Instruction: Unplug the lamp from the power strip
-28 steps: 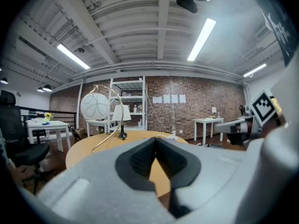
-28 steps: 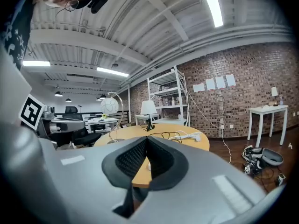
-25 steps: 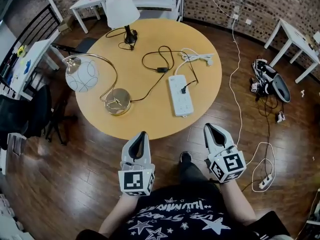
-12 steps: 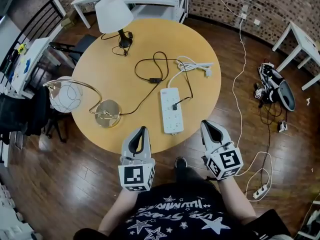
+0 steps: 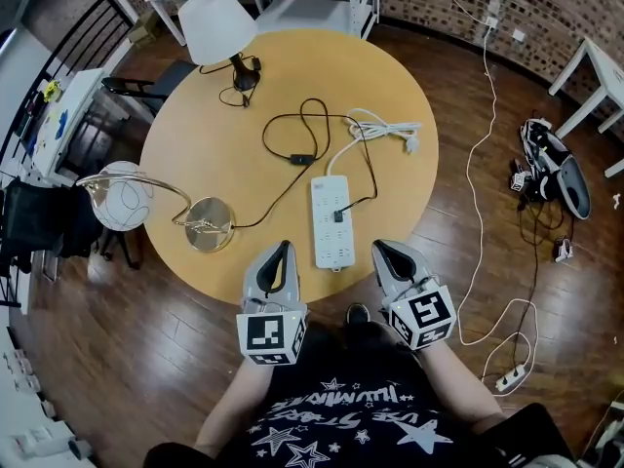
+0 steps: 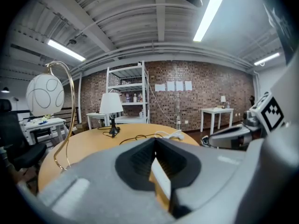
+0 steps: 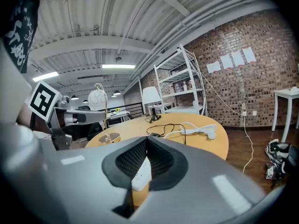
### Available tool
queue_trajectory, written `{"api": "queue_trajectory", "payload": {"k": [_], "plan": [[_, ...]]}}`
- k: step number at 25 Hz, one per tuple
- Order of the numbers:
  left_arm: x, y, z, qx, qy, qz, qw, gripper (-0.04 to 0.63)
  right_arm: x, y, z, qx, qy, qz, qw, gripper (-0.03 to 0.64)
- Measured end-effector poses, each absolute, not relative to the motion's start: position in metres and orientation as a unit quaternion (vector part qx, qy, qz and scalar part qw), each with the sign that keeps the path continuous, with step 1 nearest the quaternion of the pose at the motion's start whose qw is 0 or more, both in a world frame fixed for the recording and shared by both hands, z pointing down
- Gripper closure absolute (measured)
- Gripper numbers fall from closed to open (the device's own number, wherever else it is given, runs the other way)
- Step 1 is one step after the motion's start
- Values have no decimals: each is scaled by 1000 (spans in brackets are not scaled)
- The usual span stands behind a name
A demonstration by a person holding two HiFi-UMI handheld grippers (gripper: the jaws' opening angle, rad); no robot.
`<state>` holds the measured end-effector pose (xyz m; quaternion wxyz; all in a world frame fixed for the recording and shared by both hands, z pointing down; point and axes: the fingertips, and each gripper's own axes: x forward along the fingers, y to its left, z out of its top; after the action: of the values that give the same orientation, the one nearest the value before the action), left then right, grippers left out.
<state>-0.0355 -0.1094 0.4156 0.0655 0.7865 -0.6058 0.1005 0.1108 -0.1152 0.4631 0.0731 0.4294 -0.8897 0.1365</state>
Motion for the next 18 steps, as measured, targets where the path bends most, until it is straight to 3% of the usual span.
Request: {"api": "queue_trajectory", "payload": {"k": [9, 18], "plan": [[-26, -136, 463, 808, -567, 135, 91, 592, 94, -136, 483, 436, -884, 135, 103, 609], [2, -156, 539, 845, -460, 252, 100, 592, 73, -155, 515, 433, -876, 143, 158, 609]]}}
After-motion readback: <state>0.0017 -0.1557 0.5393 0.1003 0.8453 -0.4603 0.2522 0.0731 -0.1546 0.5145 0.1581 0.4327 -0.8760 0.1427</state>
